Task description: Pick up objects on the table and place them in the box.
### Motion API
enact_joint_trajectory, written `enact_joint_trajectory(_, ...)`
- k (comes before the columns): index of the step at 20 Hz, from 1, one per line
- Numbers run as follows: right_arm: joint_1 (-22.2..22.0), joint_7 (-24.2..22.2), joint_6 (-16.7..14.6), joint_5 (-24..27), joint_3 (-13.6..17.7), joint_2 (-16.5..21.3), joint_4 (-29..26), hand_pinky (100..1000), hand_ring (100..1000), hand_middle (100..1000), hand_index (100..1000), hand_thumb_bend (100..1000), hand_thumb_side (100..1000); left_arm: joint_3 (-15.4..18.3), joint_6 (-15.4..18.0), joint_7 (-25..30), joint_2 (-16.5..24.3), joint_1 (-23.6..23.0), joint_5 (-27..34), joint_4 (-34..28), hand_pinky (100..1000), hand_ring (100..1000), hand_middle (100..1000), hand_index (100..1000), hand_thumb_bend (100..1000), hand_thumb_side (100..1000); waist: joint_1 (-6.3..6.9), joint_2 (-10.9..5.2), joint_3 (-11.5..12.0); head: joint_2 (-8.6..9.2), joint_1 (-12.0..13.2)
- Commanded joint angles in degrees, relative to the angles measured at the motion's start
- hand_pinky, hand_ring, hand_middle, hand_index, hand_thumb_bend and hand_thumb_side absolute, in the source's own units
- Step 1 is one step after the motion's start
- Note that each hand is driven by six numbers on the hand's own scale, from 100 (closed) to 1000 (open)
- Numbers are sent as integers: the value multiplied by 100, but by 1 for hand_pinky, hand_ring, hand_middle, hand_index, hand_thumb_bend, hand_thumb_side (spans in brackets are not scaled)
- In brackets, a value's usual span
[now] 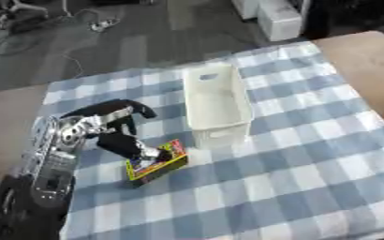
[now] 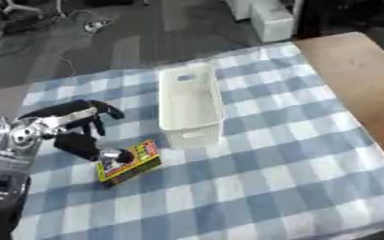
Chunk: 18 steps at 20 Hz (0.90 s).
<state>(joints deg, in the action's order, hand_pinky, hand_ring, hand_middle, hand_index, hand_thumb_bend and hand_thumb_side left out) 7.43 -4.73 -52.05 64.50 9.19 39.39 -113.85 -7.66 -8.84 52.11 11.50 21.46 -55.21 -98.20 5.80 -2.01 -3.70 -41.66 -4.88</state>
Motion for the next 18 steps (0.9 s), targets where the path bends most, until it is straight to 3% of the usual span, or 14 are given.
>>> enact_joint_trajectory(1, 44, -30, 8, 17, 31, 188, -74, 499, 474, 472, 591, 100, 1000, 16, -33, -14, -12, 55, -65, 73, 561, 674, 845, 905, 665, 608, -37, -50, 4, 11, -151)
enact_joint_trajectory(8, 57, -30, 8, 41, 29, 199, -74, 499, 474, 472, 591, 100, 1000, -2, -62, -14, -54, 45, -100, 311, 539, 671, 848, 906, 670, 592, -29, -52, -9, 44, -467)
enact_joint_trajectory(13, 68, -24, 8, 53, 28, 208, -74, 499, 475, 472, 591, 100, 1000, -25, -15, -14, -56, 48, -194, 390, 557, 684, 849, 903, 785, 485, -24, -55, -21, 61, -528)
enact_joint_trajectory(18, 73, -24, 8, 58, 24, 208, -74, 499, 475, 472, 591, 100, 1000, -24, 39, -14, -65, 50, -388, 506, 568, 694, 849, 896, 870, 468, -23, -54, -26, 69, -505)
